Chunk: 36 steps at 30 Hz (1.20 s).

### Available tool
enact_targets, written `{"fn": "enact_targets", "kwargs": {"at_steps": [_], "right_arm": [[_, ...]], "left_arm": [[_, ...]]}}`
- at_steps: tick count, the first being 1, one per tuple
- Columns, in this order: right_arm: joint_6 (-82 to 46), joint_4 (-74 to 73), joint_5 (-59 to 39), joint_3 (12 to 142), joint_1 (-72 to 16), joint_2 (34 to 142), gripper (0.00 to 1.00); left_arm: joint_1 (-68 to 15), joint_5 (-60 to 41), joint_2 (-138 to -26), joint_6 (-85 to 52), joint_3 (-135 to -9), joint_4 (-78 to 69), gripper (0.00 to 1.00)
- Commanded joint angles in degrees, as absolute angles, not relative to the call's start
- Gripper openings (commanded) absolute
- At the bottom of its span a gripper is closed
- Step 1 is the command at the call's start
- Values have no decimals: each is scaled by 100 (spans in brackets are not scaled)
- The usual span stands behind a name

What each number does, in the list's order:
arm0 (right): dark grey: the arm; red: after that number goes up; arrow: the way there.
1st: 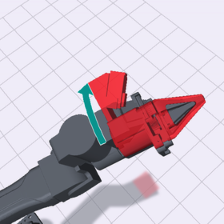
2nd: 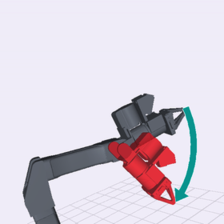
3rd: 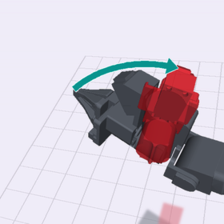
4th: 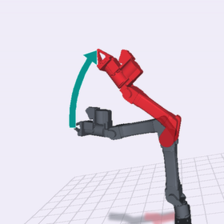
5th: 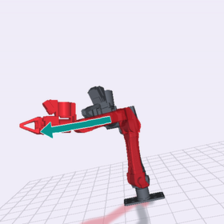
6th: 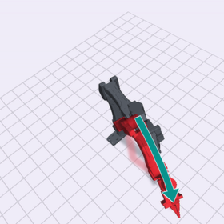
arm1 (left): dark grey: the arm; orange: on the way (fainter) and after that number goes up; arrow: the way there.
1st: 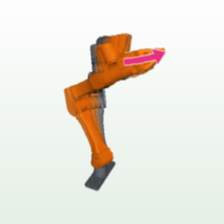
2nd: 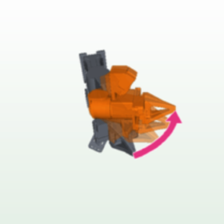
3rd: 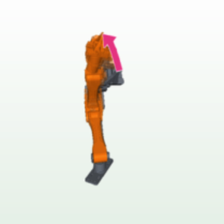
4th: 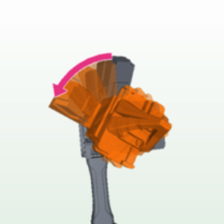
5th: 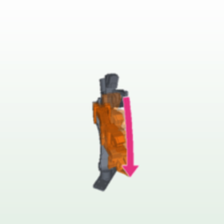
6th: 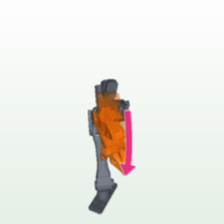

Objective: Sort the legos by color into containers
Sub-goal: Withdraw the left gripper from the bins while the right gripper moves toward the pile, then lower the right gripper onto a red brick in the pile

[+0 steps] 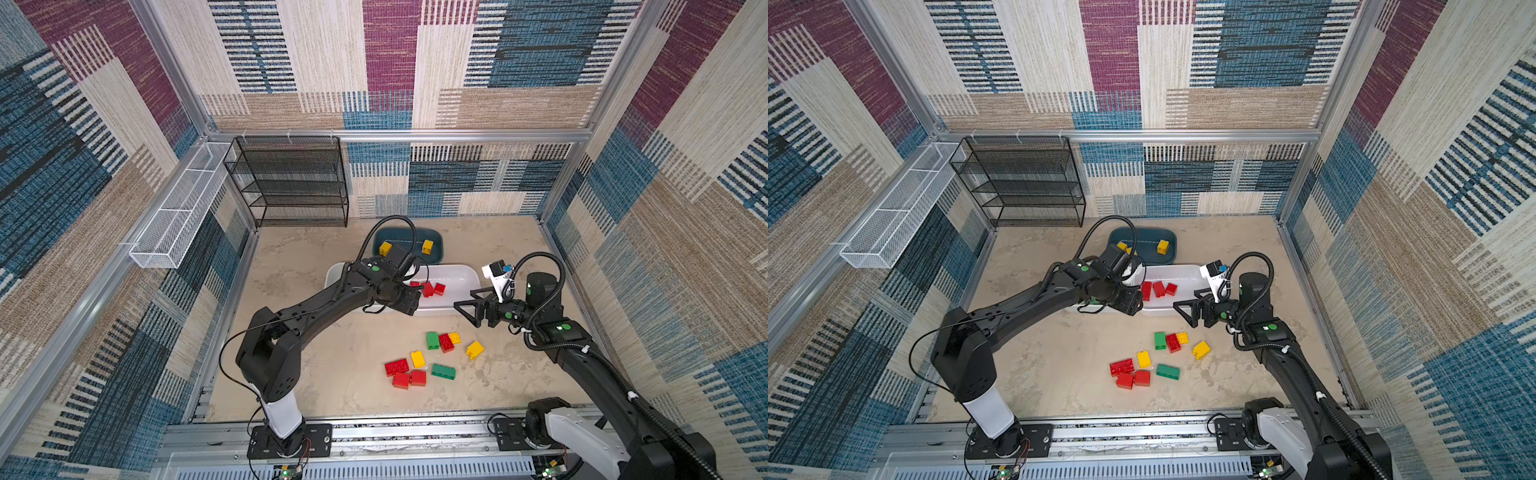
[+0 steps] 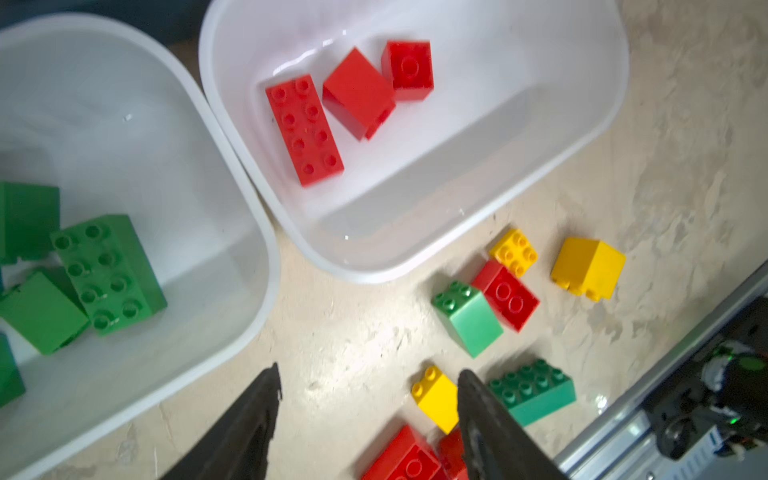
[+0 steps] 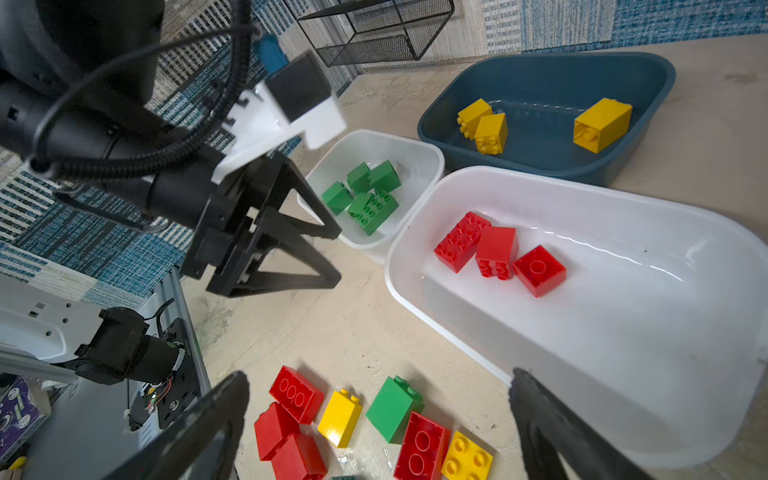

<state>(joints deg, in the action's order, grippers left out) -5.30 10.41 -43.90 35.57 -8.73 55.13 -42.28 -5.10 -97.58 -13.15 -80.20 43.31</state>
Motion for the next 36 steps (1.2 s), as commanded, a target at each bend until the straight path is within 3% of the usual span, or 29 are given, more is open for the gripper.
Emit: {"fn": "enact_targets", "kwargs": {"at_steps": [1, 7, 14, 15, 16, 24, 36], "right_arm": [[-578, 880, -4507, 3550, -888, 5539, 99], [-572, 912, -4506, 3545, -1090, 5547, 99], [-415, 1121, -4185, 3673, -1855, 5676, 99], [-370, 1148, -4149, 3689, -1977, 5704, 100], [-293, 1192, -4064, 3713, -2110, 5740, 100], [995, 1747, -3243, 4173, -3309, 6434, 99], [2526, 1818, -2141, 4713, -4755, 8190, 93]], "left_arm": [[-4227, -519, -9363, -967, -7567, 4668, 69], [-4214, -624, -8566, -906, -6839, 4669, 70], [-3940, -1138, -7642, -559, -6176, 4562, 84], [-3840, -1231, -7483, -572, -6047, 4488, 87], [-3735, -1333, -7340, -579, -5922, 4420, 99], [-3010, -2096, -6547, -475, -5406, 4196, 100], [-2025, -2816, -6372, -205, -5291, 4200, 100]]}}
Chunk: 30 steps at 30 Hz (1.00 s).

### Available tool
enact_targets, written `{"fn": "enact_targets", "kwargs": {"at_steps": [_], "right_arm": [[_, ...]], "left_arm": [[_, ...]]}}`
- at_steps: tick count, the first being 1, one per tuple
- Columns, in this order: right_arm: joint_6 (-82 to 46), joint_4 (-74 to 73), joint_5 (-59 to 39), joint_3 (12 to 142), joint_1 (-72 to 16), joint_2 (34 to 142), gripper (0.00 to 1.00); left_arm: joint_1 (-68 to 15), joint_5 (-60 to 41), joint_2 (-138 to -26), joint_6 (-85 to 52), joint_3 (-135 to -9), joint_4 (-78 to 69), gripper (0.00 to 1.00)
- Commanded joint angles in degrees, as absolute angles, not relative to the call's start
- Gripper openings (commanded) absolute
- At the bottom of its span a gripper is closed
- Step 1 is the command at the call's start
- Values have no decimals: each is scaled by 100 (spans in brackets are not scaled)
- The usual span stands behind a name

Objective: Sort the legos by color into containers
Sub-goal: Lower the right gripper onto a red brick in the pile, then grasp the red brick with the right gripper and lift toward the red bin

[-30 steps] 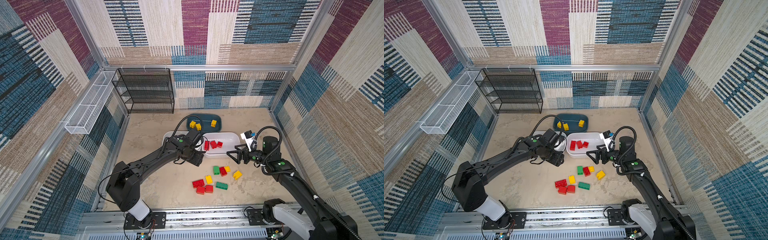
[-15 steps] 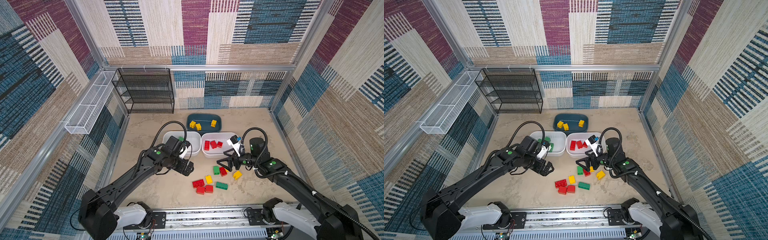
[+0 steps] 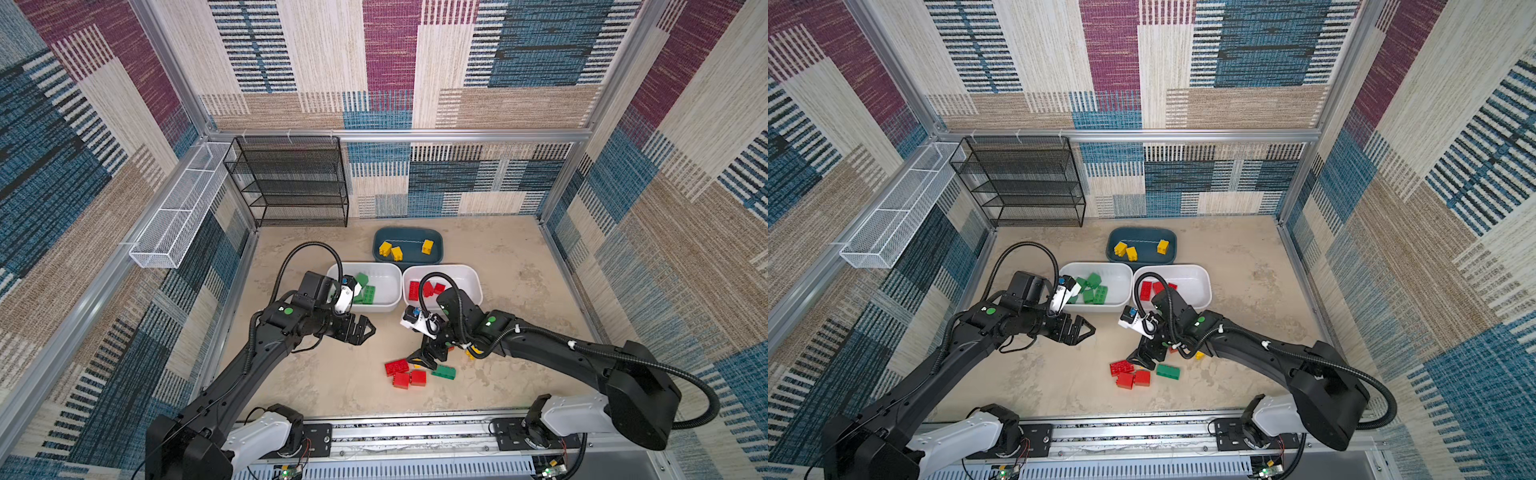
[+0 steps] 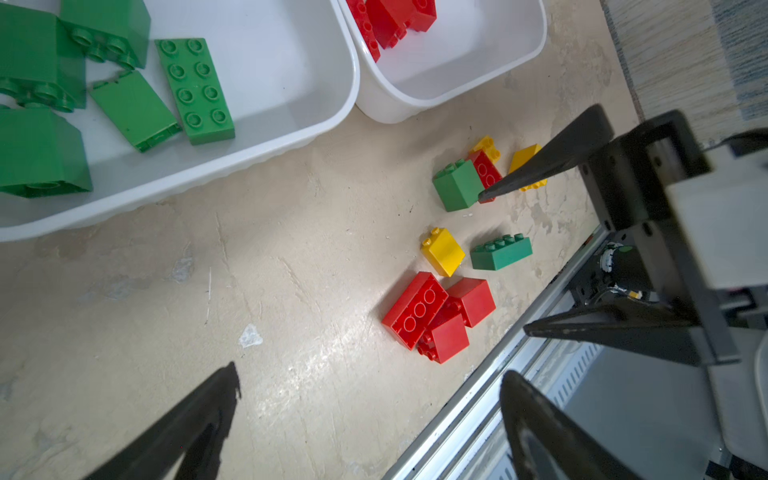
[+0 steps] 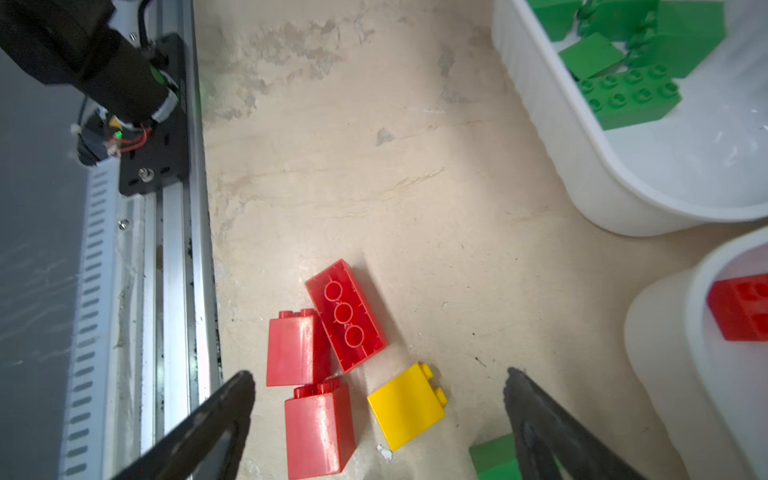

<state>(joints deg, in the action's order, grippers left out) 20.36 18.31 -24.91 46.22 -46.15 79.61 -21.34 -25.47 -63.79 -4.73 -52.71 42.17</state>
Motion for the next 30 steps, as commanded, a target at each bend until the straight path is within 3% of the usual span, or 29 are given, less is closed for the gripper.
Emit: {"fn": "enact_targets", "kwargs": {"at_steps": [1, 15, 30], "right_arm": [[2582, 1815, -2054, 4734, -4800, 8299, 93], [3219, 2051, -1561, 5031, -5017, 9285, 85], [3334, 1941, -1754, 5305, -5311, 9717, 77]], "left_arm": [[-1975, -2823, -6371, -188, -5284, 4215, 100], [-1687, -2908, -6407, -72, -5186, 4260, 99], [-1644, -2771, -6477, -97, -5186, 4236, 98]]}}
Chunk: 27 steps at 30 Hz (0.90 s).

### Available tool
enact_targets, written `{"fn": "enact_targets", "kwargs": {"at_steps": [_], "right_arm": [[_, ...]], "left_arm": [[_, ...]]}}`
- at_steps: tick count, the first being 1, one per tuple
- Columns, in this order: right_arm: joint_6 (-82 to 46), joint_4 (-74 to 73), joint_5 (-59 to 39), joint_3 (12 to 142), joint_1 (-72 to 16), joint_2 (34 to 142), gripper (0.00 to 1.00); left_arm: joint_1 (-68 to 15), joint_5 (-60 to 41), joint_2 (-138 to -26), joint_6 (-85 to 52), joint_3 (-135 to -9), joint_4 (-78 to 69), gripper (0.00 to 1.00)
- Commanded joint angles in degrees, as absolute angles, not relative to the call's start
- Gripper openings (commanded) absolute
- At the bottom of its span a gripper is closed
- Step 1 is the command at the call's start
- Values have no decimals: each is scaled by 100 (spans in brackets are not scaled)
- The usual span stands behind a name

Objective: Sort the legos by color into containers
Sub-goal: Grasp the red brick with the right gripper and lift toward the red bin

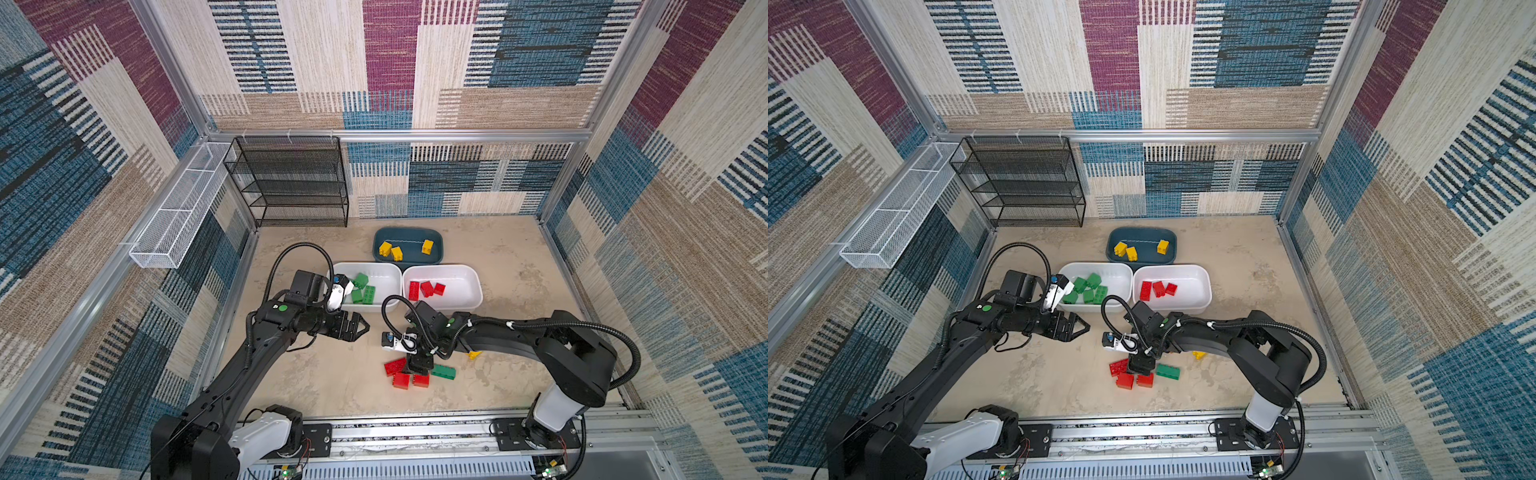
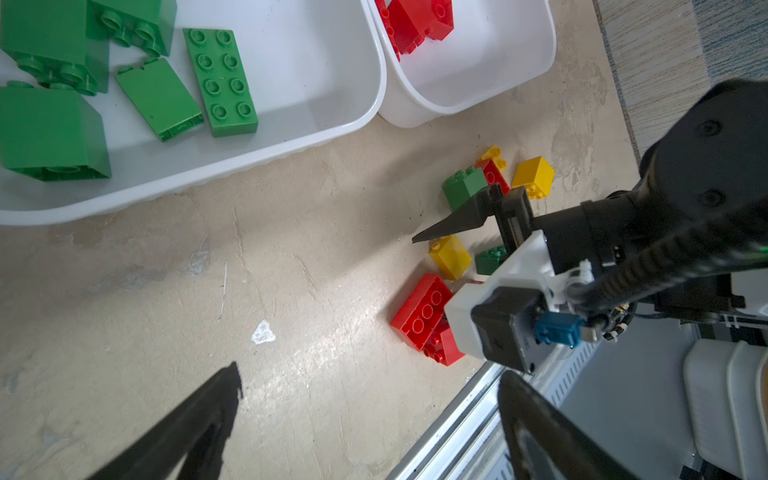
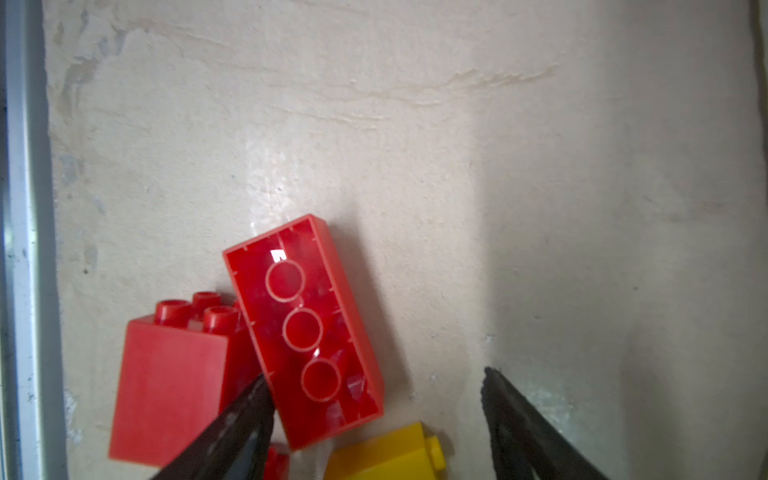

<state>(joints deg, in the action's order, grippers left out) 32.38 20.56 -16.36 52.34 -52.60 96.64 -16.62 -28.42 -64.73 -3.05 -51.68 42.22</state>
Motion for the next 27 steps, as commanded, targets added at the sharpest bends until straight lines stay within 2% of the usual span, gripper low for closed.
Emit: {"fn": "enact_targets", "kwargs": {"at_steps": [1, 9, 13, 16, 22, 27], "right_arm": [[3334, 1917, -1785, 5318, -5336, 9752, 76], [3352, 1809, -2030, 5578, -5567, 10145, 60], [3362, 1867, -2154, 5749, -5581, 10341, 39], [3322, 1955, -2173, 5843, -5581, 10304, 28], [3222, 2181, -1847, 5827, -5405, 9597, 23], [3192, 2400, -1518, 5818, -4715, 8795, 23]], "left_arm": [[-1637, -2769, -6475, -108, -5190, 4235, 98], [-1582, -2703, -6441, -102, -5203, 4290, 98], [-1547, -2712, -6441, -125, -5178, 4299, 98], [-1536, -2768, -6442, -141, -5173, 4287, 98], [-1529, -2889, -6434, -165, -5177, 4245, 98], [-1521, -3054, -6429, -220, -5205, 4143, 98]]}}
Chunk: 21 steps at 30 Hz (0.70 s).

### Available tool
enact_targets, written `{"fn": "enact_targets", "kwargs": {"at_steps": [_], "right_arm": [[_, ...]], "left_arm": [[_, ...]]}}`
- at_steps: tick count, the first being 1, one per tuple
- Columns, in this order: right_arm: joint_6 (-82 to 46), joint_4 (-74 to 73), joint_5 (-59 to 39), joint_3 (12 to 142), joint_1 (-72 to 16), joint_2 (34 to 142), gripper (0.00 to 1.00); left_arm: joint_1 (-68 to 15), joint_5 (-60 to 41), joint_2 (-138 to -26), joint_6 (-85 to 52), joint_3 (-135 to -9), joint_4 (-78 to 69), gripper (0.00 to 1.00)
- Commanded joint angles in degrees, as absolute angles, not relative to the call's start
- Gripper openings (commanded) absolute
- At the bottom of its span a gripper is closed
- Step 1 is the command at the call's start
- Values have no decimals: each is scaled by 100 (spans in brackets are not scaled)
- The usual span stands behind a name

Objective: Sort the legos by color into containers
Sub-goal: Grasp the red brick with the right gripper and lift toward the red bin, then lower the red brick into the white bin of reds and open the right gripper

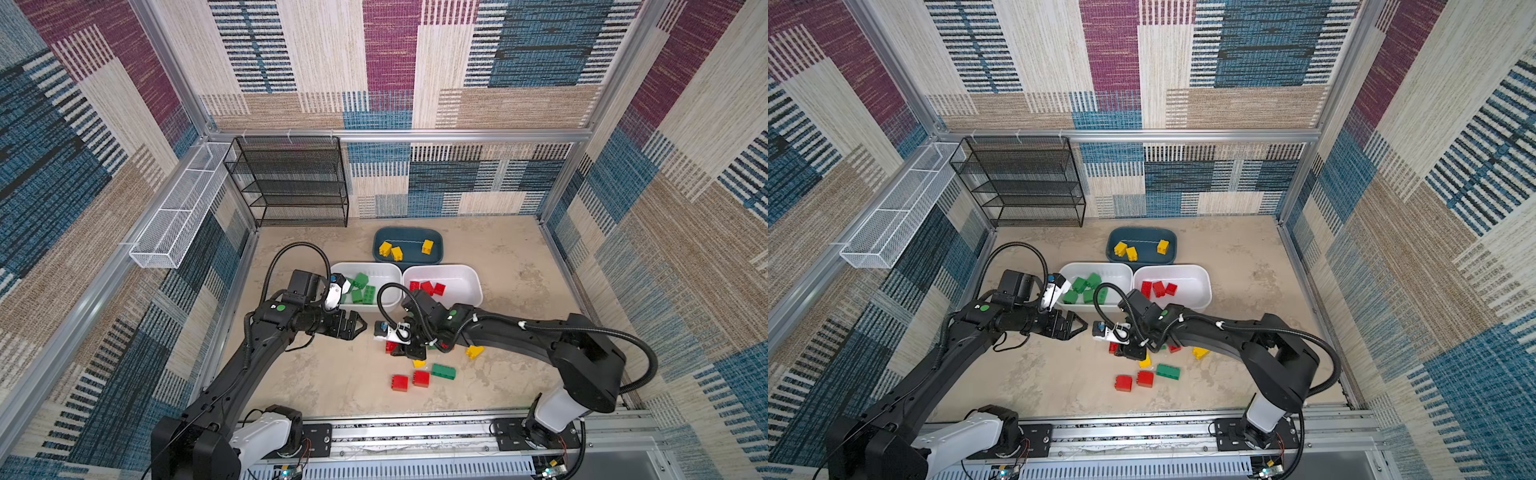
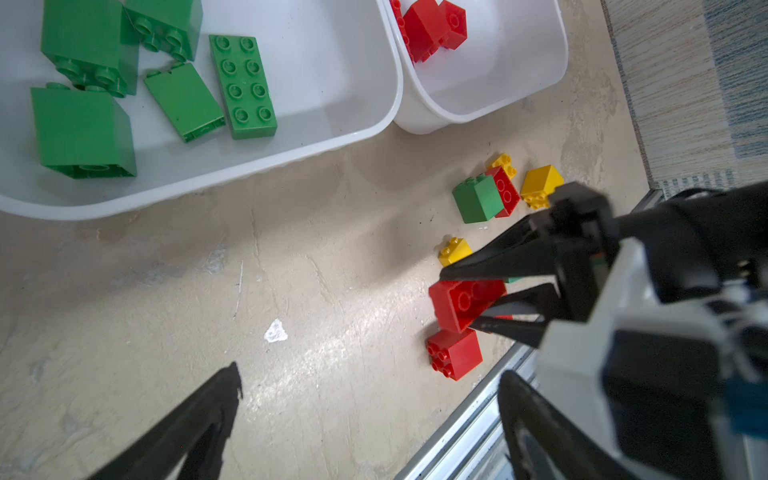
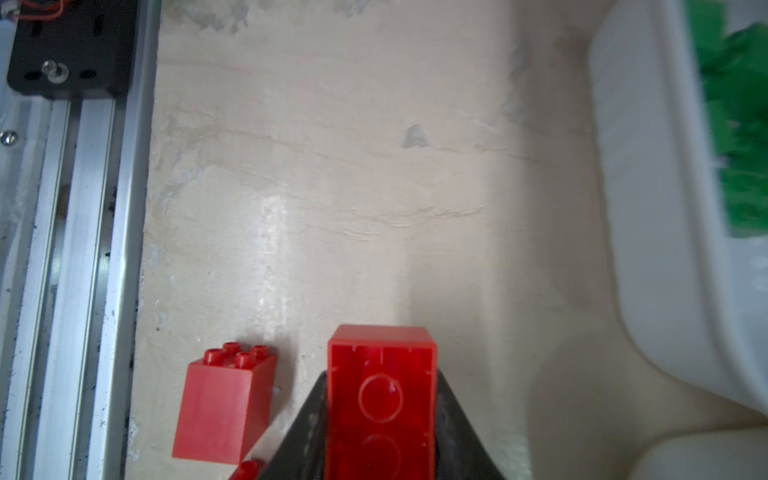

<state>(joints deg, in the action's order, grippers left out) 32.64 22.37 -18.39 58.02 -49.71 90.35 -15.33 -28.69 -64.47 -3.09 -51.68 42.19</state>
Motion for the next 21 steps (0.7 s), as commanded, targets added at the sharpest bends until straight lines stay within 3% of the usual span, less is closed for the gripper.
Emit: {"fn": "enact_targets", "kwargs": {"at_steps": [1, 10, 21], "right_arm": [[3213, 2425, -1379, 5841, -4471, 8687, 23], [3359, 2270, -768, 6418, -2646, 8881, 27], [4172, 1831, -404, 6789, -2060, 9940, 30]], "left_arm": [[-1521, -3080, -6434, -245, -5210, 4091, 98], [-1521, -3269, -6451, -439, -5107, 3815, 98], [-1521, -3445, -6545, -447, -5054, 3730, 98]]}}
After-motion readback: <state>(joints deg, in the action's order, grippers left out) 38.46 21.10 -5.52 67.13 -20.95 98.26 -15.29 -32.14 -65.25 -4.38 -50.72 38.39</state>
